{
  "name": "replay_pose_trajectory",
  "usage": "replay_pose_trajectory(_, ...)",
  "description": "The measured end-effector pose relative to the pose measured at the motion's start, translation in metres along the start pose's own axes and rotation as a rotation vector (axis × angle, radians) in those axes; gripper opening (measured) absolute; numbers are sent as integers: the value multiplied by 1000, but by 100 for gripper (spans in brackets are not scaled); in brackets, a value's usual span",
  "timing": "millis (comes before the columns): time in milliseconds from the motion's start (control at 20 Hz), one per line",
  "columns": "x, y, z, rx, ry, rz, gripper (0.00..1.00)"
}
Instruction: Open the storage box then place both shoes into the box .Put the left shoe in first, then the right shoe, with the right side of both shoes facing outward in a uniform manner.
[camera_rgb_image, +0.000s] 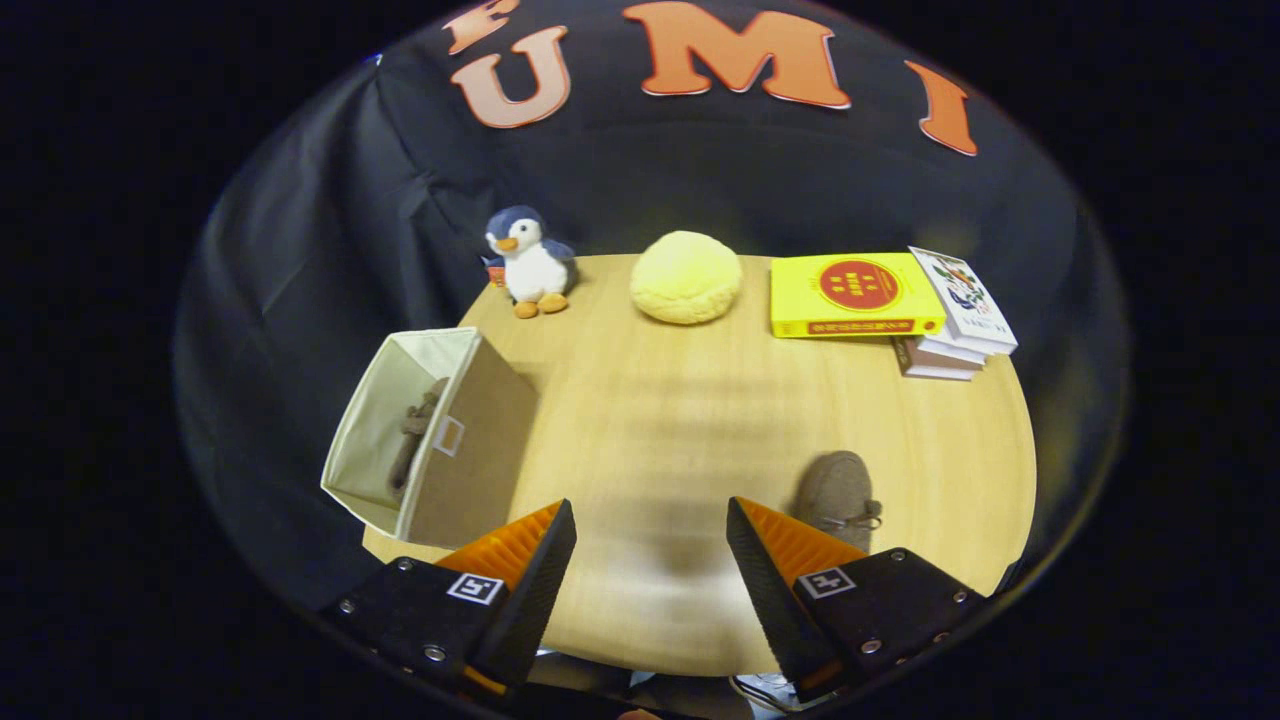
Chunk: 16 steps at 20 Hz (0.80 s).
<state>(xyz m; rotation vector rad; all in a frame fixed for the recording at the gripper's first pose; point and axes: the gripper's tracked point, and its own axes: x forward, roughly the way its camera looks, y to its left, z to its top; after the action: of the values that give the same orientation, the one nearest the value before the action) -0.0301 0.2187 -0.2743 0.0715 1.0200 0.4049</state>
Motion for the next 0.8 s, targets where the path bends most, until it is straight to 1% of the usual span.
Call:
replay_pose_trajectory(200,6,-81,-33,27,27,-93,92)
replay_pose_trajectory(400,16,-145,-68,59,85,-174,92)
replay_pose_trajectory(500,24,-166,-82,73,109,-188,92)
replay_pose_trajectory(650,44,-194,-100,32,134,-210,92)
replay_pose_trajectory(700,52,-197,-111,22,157,-202,92)
replay_pose_trajectory(800,62,-191,-120,25,183,-157,91)
